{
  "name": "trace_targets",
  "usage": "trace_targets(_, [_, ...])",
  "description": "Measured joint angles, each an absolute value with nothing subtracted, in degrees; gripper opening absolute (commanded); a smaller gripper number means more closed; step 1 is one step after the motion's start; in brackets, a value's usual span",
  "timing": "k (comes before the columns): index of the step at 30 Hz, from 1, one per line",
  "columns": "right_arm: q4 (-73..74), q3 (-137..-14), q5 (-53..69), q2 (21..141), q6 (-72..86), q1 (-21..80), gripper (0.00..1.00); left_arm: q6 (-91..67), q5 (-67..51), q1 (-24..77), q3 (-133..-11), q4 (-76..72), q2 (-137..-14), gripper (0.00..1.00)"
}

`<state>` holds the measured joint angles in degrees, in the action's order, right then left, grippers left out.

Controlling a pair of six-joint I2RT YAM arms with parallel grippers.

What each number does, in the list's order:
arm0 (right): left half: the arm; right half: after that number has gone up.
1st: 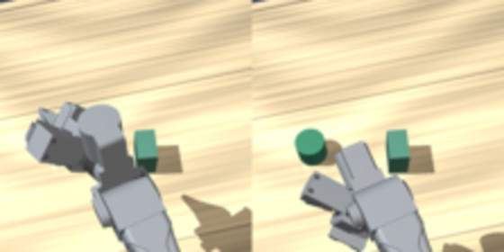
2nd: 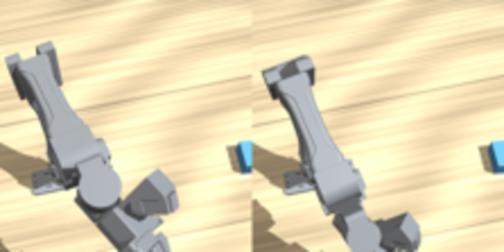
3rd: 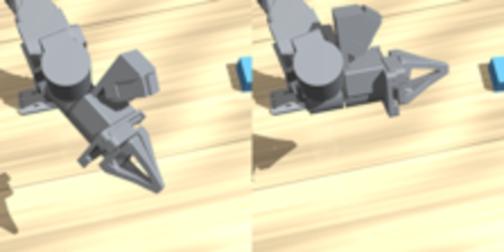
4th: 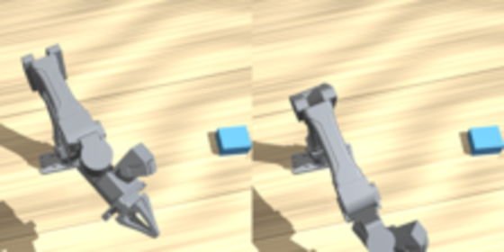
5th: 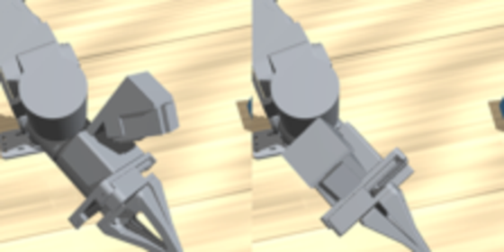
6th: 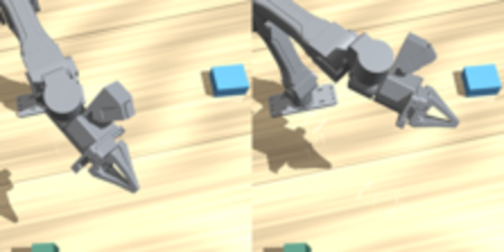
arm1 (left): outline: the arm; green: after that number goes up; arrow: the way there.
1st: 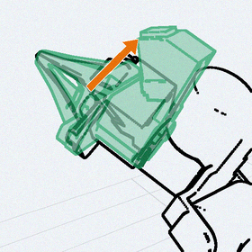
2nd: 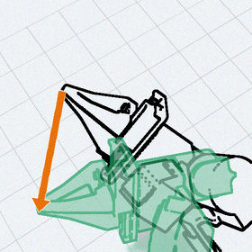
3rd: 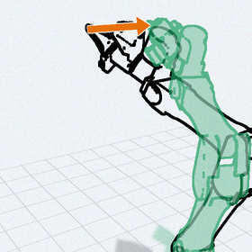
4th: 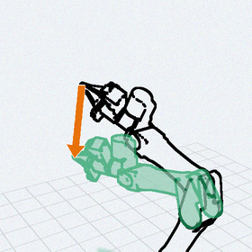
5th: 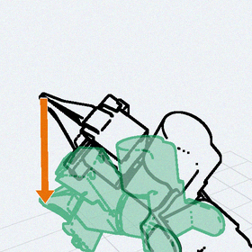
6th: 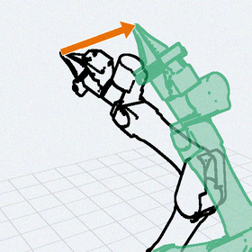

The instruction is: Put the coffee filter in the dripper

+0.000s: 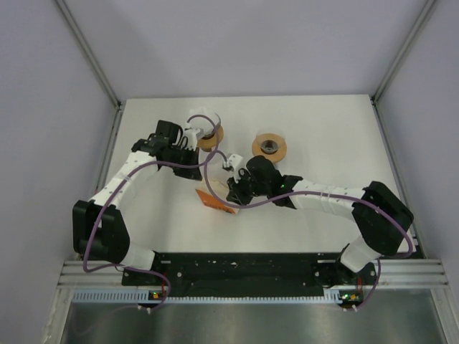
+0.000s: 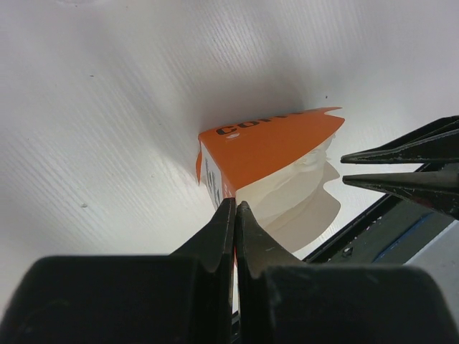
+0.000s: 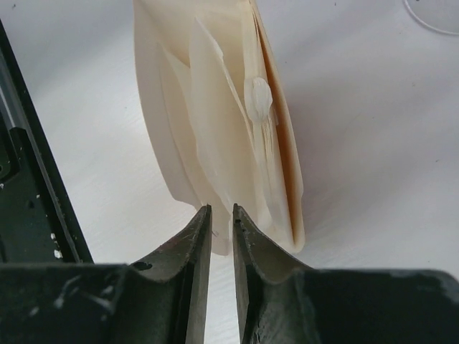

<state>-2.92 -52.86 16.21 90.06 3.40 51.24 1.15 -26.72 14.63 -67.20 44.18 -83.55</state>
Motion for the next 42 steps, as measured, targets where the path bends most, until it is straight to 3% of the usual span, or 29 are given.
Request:
trace_targets(6, [-3.01, -52.90, 16.80, 91.00, 2.52, 51.24, 0.31, 1.21, -26.52, 14.63, -67.26, 44.23, -83.55, 0.00])
trace_targets(17, [-3.33, -52.95, 16.34, 94.67, 2.13, 51.29, 0.32, 1.19, -26.52, 14.68, -67.29, 44.23, -83.55, 0.00])
trace_targets(25, [-4.27, -54.76, 16.27, 97.17, 2.59, 51.99, 0.01, 1.19, -26.68, 14.68, -67.40, 44.21, -83.79, 0.00])
trace_targets(42, [-0.21, -51.27, 13.98, 84.68, 1.02, 52.01, 0.00, 1.23, -25.87, 14.79, -67.53, 44.25, -83.79, 0.00])
